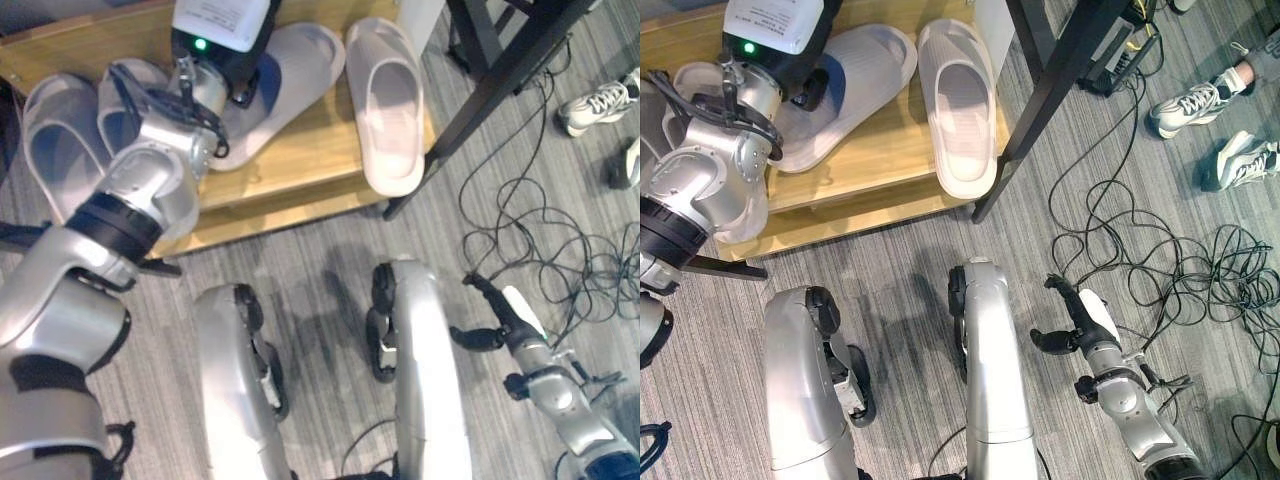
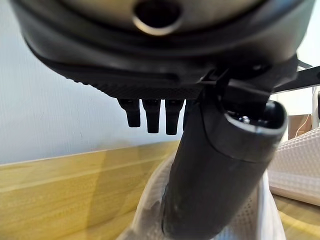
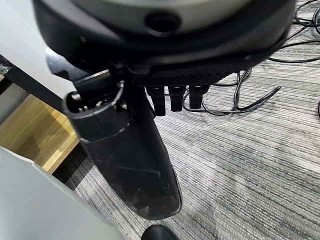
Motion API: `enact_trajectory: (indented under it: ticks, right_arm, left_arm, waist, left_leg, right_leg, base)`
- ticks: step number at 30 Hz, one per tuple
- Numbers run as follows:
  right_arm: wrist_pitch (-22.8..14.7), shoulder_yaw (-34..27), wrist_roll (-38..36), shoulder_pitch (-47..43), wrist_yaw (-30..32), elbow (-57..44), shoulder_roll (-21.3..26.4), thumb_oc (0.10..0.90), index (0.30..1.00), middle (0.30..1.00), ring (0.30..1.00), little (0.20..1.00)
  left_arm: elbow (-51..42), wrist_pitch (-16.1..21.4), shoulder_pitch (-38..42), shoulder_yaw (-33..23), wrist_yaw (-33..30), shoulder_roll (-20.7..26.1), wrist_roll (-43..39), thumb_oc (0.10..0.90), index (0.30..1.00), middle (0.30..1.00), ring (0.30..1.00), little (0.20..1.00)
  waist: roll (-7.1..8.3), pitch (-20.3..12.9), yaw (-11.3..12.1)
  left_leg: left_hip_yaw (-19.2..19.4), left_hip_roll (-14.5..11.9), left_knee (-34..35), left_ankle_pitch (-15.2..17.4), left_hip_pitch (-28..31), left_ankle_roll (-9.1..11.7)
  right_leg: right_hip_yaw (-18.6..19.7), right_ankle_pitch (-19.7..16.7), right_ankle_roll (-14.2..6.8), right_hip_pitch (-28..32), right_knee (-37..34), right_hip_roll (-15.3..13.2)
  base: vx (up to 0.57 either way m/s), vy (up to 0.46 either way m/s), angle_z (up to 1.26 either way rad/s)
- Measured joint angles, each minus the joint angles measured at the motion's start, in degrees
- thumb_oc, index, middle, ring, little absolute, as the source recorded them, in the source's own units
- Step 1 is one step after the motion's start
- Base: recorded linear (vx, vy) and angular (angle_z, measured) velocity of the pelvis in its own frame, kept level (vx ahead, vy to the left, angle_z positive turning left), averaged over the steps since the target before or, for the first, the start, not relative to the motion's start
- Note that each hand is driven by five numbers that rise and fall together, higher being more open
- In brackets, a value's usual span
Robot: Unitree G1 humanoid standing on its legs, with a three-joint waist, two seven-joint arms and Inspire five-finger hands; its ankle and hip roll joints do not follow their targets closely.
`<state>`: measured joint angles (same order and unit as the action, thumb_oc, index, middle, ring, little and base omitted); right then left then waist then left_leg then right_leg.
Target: Arrange the slippers neatly on the shoe rack.
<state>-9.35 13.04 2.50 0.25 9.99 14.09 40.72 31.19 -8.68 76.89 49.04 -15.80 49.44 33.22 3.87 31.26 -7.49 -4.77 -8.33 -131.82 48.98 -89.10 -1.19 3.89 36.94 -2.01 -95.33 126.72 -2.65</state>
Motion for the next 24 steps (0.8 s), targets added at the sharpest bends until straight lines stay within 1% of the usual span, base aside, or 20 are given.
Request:
enact_trajectory:
  ticks: [1, 2, 5, 8, 10, 13, 15, 16, 20, 22, 24]
  right_arm:
    - [0.0, 0.3, 0.7, 0.0, 0.0, -0.2, 0.0, 0.800, 0.900, 0.900, 0.900, 0.900]
    - [0.1, 0.9, 1.1, -0.1, 0.0, -0.2, 0.0, 0.800, 0.900, 0.900, 0.900, 0.900]
    - [1.0, 2.8, 2.0, -0.4, -0.2, -0.2, -0.2, 0.800, 0.900, 0.900, 0.900, 0.900]
    - [1.1, 3.2, 2.1, 0.0, -0.3, -0.2, -1.1, 0.800, 0.900, 0.900, 0.900, 0.900]
    - [1.1, 3.2, 2.1, 0.8, -0.3, -0.2, -1.3, 0.800, 0.900, 0.900, 0.900, 0.900]
    - [1.1, 3.1, 2.3, 1.6, -0.3, -0.2, -1.8, 0.800, 0.900, 0.900, 0.900, 0.900]
    - [1.1, 3.1, 3.3, 1.9, -0.3, -0.2, -2.1, 0.800, 0.900, 0.900, 0.900, 0.900]
    - [1.1, 3.1, 4.0, 2.0, -0.4, -0.2, -2.2, 0.800, 0.900, 0.900, 0.900, 0.900]
    - [1.1, 3.1, 4.2, 2.1, -0.6, -0.2, -2.4, 0.800, 0.900, 0.900, 0.900, 0.900]
    - [1.2, 3.1, 4.2, 2.1, -0.7, -0.2, -2.9, 0.800, 0.900, 0.900, 0.900, 0.900]
    - [1.3, 3.1, 4.2, 2.2, -0.7, -0.2, -3.5, 0.800, 0.900, 0.900, 0.900, 0.900]
  left_arm:
    - [-1.2, 0.3, -0.6, 0.0, 0.0, 0.8, -1.0, 0.800, 0.900, 0.900, 0.900, 0.900]
    - [-1.9, 0.8, -1.0, 0.0, 0.0, 1.1, -1.4, 0.800, 0.900, 0.900, 0.900, 0.900]
    - [-2.7, 1.6, -2.2, -0.6, 0.0, 1.1, -1.5, 0.800, 0.900, 0.900, 0.900, 0.900]
    - [-2.7, 1.6, -5.2, -4.2, -0.1, 1.3, -1.5, 0.800, 0.900, 0.900, 0.900, 0.900]
    - [-3.1, 1.6, -6.0, -4.7, -0.3, 1.3, -1.4, 0.800, 0.900, 0.900, 0.900, 0.900]
    - [-5.7, 1.6, -9.3, -7.8, -1.4, 1.6, -1.4, 0.800, 0.900, 0.900, 0.900, 0.900]
    - [-7.5, 1.6, -11.0, -8.8, -1.4, 2.3, -1.3, 0.800, 0.900, 0.900, 0.900, 0.900]
    - [-8.2, 1.6, -11.6, -9.0, -1.4, 2.4, -1.4, 0.800, 0.900, 0.900, 0.900, 0.900]
    - [-11.8, 2.6, -16.3, -13.2, -1.8, 4.1, -1.5, 0.800, 0.900, 0.900, 0.900, 0.900]
    - [-13.2, 2.9, -19.7, -17.0, -2.0, 4.1, -3.9, 0.800, 0.900, 0.900, 0.900, 0.900]
    - [-13.8, 2.9, -22.0, -19.2, -2.2, 4.1, -5.4, 0.800, 0.900, 0.900, 0.900, 0.900]
  waist:
    - [0.04, 0.0, -0.3]
    - [0.04, 0.0, -0.4]
    - [0.03, 0.0, 0.0]
    - [0.02, 0.0, -0.3]
    - [0.01, 0.0, -0.2]
    - [-0.03, 0.0, 0.0]
    - [-0.04, 0.0, -0.2]
    - [-0.06, 0.0, 0.1]
    - [-0.10, 0.0, 0.2]
    - [-0.14, 0.0, 0.4]
    - [-0.14, 0.0, 0.2]
  left_leg:
    - [0.1, 0.4, -0.2, 0.0, 0.2, 0.1]
    - [0.2, 0.5, -0.2, 0.1, 0.3, -0.3]
    - [0.1, 0.6, -0.3, 0.1, 0.6, -0.2]
    - [0.1, 0.6, -0.5, 0.1, 0.6, -0.2]
    - [0.1, 0.6, -0.5, 0.1, 0.6, -0.2]
    - [0.2, 0.7, -0.5, 0.1, 0.6, -0.1]
    - [0.2, 0.7, -0.7, 0.1, 0.6, -0.1]
    - [0.2, 0.8, -0.9, 0.1, 0.6, -0.1]
    - [0.3, 1.4, -1.0, 0.0, 0.7, 0.0]
    - [0.4, 1.5, -1.0, 0.0, 0.8, 0.0]
    - [0.5, 1.5, -1.0, 0.0, 0.8, 0.0]
  right_leg:
    - [0.2, 0.2, 0.1, 0.1, 0.3, -0.2]
    - [0.4, 0.4, 0.2, 0.1, 0.5, -0.2]
    - [0.5, 0.4, 0.3, 0.1, 0.9, -0.1]
    - [0.5, 0.5, 0.4, 0.2, 1.1, -0.1]
    - [0.5, 0.5, 0.5, 0.2, 1.1, -0.2]
    - [0.6, 0.5, 0.5, 0.3, 1.2, -0.2]
    - [0.6, 0.6, 0.5, 0.3, 1.4, -0.3]
    - [0.7, 0.6, 0.5, 0.3, 1.6, -0.4]
    - [0.9, 0.9, 0.5, 0.4, 2.0, -0.8]
    - [1.0, 1.0, 0.6, 0.4, 2.1, -0.8]
    - [1.1, 1.2, 0.6, 0.4, 2.2, -0.9]
  base:
    - [-0.01, -0.019, 0.08]
    - [0.00, -0.012, 0.07]
    - [0.00, -0.006, 0.01]
    - [0.00, 0.000, 0.00]
    - [0.00, 0.000, 0.00]
    - [0.00, 0.000, 0.00]
    - [0.00, 0.000, 0.00]
    - [0.00, -0.022, 0.04]
    - [0.00, -0.024, 0.06]
    - [0.00, 0.000, 0.00]
    - [0.00, -0.011, 0.02]
